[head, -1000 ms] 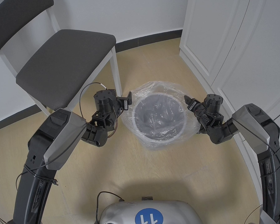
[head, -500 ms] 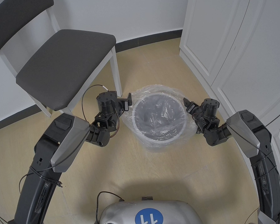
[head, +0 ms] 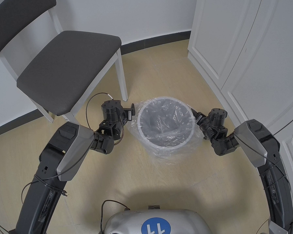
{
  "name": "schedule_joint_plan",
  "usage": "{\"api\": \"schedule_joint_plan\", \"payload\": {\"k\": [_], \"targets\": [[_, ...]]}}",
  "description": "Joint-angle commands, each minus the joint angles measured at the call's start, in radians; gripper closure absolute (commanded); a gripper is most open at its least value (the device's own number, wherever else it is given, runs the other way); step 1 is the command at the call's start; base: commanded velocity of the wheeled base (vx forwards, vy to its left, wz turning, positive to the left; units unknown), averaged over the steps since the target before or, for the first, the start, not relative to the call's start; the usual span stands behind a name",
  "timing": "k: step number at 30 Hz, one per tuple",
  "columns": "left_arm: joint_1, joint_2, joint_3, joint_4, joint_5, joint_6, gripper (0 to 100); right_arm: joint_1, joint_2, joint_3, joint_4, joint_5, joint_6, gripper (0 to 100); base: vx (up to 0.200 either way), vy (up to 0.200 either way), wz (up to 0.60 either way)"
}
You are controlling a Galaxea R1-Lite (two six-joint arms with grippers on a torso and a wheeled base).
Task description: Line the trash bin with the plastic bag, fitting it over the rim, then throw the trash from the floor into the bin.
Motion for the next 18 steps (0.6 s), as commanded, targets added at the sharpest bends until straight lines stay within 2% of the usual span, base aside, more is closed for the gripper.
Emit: {"api": "schedule_joint_plan", "payload": {"k": [1,6,11,13,14,15,17,18], "targets": [[0.006,0.003,0.013,0.001,0.000,0.002,0,-0.003,0.010,-0.002,0.000,-0.001,0.001,0,0.000,0.000,0.00],[0.015,-0.047,0.059,-0.007,0.000,0.002,0,-0.005,-0.028,0.017,-0.006,-0.002,-0.001,0,0.000,0.000,0.00],[0.015,-0.149,0.181,-0.019,-0.001,0.001,0,-0.003,-0.151,0.127,-0.010,-0.005,-0.035,0,0.000,0.000,0.00],[0.012,-0.215,0.284,-0.022,-0.010,0.004,0,-0.005,-0.208,0.198,-0.001,-0.004,-0.101,0,0.000,0.000,0.00],[0.012,-0.215,0.284,-0.022,-0.010,0.004,0,-0.005,-0.208,0.198,-0.001,-0.004,-0.101,0,0.000,0.000,0.00],[0.009,-0.264,0.370,-0.027,-0.019,0.008,0,-0.013,-0.251,0.267,0.013,-0.001,-0.157,0,0.000,0.000,0.00],[0.006,-0.285,0.407,-0.027,-0.030,0.008,0,-0.019,-0.272,0.302,0.034,-0.001,-0.179,0,0.000,0.000,0.00],[-0.002,-0.307,0.447,-0.027,-0.047,0.018,0,-0.019,-0.312,0.345,0.089,0.001,-0.194,0,0.000,0.000,0.00]]}}
